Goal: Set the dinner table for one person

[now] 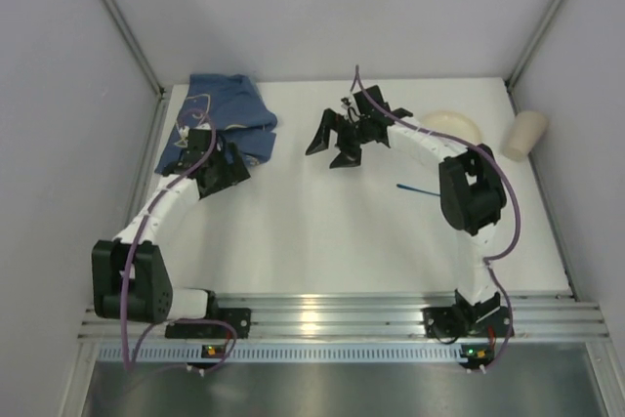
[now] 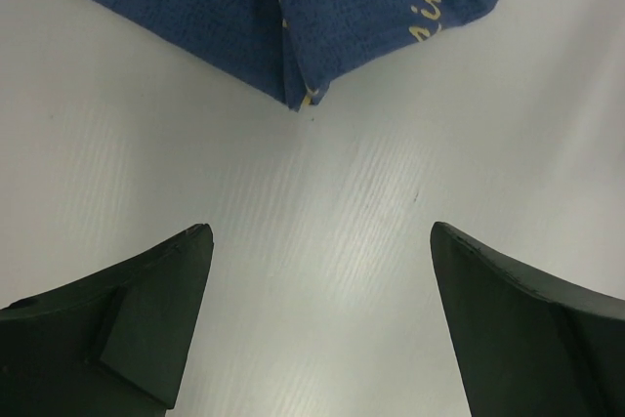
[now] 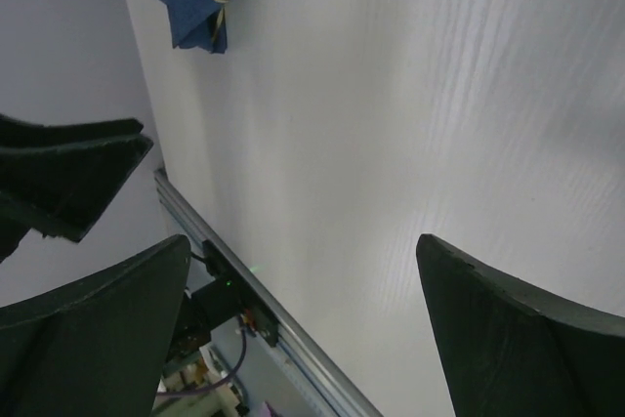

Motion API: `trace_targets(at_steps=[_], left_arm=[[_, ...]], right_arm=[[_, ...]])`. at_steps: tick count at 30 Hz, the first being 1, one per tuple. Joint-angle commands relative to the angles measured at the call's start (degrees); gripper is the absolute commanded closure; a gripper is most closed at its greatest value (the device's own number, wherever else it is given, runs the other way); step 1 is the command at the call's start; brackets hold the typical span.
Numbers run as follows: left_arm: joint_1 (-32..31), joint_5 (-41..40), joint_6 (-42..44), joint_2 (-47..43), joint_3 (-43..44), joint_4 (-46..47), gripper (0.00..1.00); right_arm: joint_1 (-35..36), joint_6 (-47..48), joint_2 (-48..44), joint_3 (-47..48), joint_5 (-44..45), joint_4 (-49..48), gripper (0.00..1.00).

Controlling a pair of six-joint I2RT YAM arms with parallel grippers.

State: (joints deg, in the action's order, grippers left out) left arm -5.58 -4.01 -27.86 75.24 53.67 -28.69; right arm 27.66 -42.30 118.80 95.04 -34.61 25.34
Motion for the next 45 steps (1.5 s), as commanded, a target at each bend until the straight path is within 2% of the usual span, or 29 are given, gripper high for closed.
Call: trace_targets(at_steps=[1, 6, 9, 10, 13, 14, 16, 19, 23, 26, 30, 31, 32, 33, 34, 41, 45], left_arm=[[0.7, -1.9, 0.1, 8.5, 4.3, 6.3, 0.02], [1.6, -3.7, 1.2, 21.8, 13.3, 10.1, 0.02], [1.7, -3.5, 1.7, 30.5, 20.0, 7.7, 0.18], [1.7, -3.4, 1.8, 33.3, 20.8, 7.8, 0.35], [1.7, -1.7, 1.8, 35.4, 21.7, 9.0, 0.65], [1.7, -1.1, 2.1, 35.6, 21.6, 9.4, 0.83], [1.7, 1.4, 3.3, 36.6, 21.5, 9.8, 0.97], [1.3, 9.3, 6.0, 37.3, 21.3, 8.7, 1.0], [-3.4, 19.5, 10.2, 34.2, 16.4, 8.1, 1.0], [-9.2, 20.8, 11.9, 29.0, 11.2, 6.9, 1.0], [-12.0, 22.6, 8.3, 19.0, 3.6, 8.1, 1.0], [-12.0, 21.5, 6.6, 17.1, 1.2, 8.3, 0.73], [-12.0, 20.9, 6.4, 15.4, 0.7, 7.7, 0.59], [-12.0, 20.5, 6.6, 12.8, 0.5, 7.0, 0.13], [-11.9, 20.2, 6.7, 11.9, 1.1, 6.1, 0.01], [-11.9, 16.1, 3.5, 5.8, 3.5, 1.0, 0.01], [-10.6, 7.2, 0.8, 1.1, 4.3, -3.7, 0.01]], right_arm=[[1.7, -1.2, -4.1, -2.5, -3.1, -2.8, 0.0], [1.6, 0.7, -13.3, -14.6, -1.7, -3.4, 0.0], [1.5, 3.0, -17.6, -20.2, -0.1, -1.1, 0.0], [1.6, 4.5, -18.4, -21.9, 0.3, -0.2, 0.0], [1.3, 6.9, -20.9, -23.7, 2.4, 2.9, 0.0], [1.2, 7.3, -21.4, -23.8, 2.9, 3.8, 0.0], [0.6, 8.1, -21.2, -23.5, 2.9, 4.4, 0.0], [0.0, 8.5, -19.5, -21.7, 2.1, 4.5, 0.0], [0.0, 6.7, -13.6, -17.7, -0.5, 1.7, 0.0], [0.0, 3.6, -8.7, -14.1, -2.9, -2.2, 0.0], [0.1, 0.3, -2.2, -8.1, -4.0, -5.4, 0.0], [0.1, -0.1, 0.1, -7.2, -3.6, -6.0, 0.0], [-0.1, -0.7, 1.2, -6.5, -3.3, -6.1, 0.0], [-0.1, -1.5, 2.1, -5.6, -2.7, -6.2, 0.0], [-0.1, -1.9, 3.4, -5.5, -1.1, -6.1, 0.0], [1.0, -1.8, 3.6, -11.5, 5.0, -7.1, 0.01], [1.9, -4.4, 5.4, -12.3, 5.0, -11.5, 0.05]])
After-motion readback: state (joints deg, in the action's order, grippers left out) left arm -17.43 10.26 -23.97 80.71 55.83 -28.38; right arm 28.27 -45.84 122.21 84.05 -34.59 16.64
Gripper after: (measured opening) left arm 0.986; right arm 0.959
